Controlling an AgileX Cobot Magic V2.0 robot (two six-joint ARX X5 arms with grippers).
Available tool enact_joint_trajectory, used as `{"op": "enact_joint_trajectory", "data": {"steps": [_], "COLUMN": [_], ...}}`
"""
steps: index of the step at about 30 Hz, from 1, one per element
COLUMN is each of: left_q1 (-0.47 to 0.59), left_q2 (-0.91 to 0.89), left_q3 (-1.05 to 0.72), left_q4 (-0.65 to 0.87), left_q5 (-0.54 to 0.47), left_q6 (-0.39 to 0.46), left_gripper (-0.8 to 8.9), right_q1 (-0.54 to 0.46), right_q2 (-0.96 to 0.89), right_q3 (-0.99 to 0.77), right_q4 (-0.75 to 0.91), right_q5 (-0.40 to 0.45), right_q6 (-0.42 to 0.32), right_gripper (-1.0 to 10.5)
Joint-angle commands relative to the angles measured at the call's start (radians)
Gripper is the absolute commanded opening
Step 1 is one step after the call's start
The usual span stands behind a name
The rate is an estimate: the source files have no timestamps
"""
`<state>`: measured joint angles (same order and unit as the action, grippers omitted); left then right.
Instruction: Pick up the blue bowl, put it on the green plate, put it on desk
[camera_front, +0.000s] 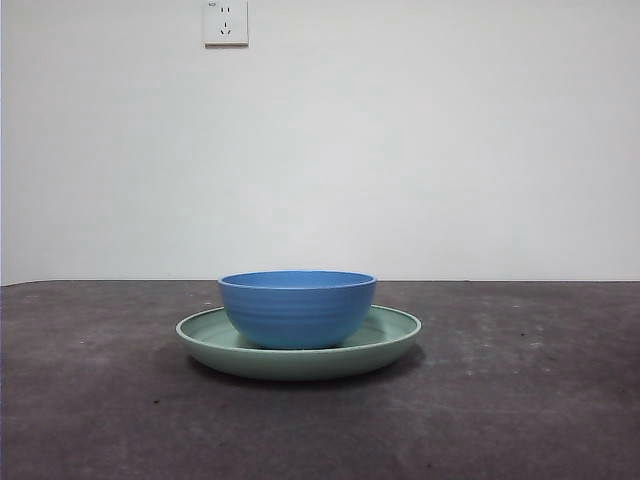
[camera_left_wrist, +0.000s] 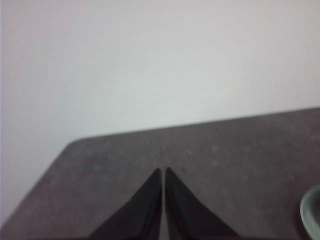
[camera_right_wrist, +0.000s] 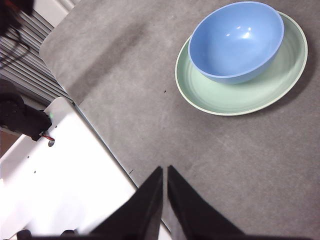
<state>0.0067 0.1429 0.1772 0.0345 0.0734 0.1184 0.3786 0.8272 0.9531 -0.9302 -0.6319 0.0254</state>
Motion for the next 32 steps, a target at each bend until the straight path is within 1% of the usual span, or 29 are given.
{"op": "enact_joint_trajectory", "data": {"steps": [1,8,16,19,22,25,28,32], "left_q1": [0.002,0.002,0.002,0.002,0.002,0.002,0.002,0.002], "left_q2": [-0.03,-0.097,-0.14,-0.14,-0.14,-0.14,-0.14,-0.14], "left_q3": [-0.048,-0.135,-0.148,-0.166,-0.166,-0.166,-0.166,-0.166], "left_q4": [0.001,-0.038,-0.181,-0.185,-0.222,-0.221,-0.221,-0.221], "left_q5": [-0.004,-0.004,-0.004,-0.004,-0.004,-0.004,-0.004,-0.004], "left_q6": [0.011,0.008,0.008,0.001,0.001,-0.006,-0.031,-0.03], "left_gripper": [0.1,0.1,0.1,0.1,0.1,0.1,0.1,0.1], "right_q1": [0.005,0.005,0.005,0.005,0.005,0.005,0.005,0.005], "right_q2": [0.007,0.007,0.007,0.007,0.007,0.007,0.007,0.007], "right_q3": [0.019,0.019,0.019,0.019,0.019,0.019,0.019,0.019], "right_q4": [0.01,0.01,0.01,0.01,0.01,0.01,0.01,0.01], "right_q5": [0.0,0.0,0.0,0.0,0.0,0.0,0.0,0.0], "right_q6": [-0.012,-0.012,-0.011,-0.011,-0.011,-0.012,-0.012,-0.011], "right_gripper": [0.1,0.1,0.1,0.1,0.1,0.1,0.1,0.1]}}
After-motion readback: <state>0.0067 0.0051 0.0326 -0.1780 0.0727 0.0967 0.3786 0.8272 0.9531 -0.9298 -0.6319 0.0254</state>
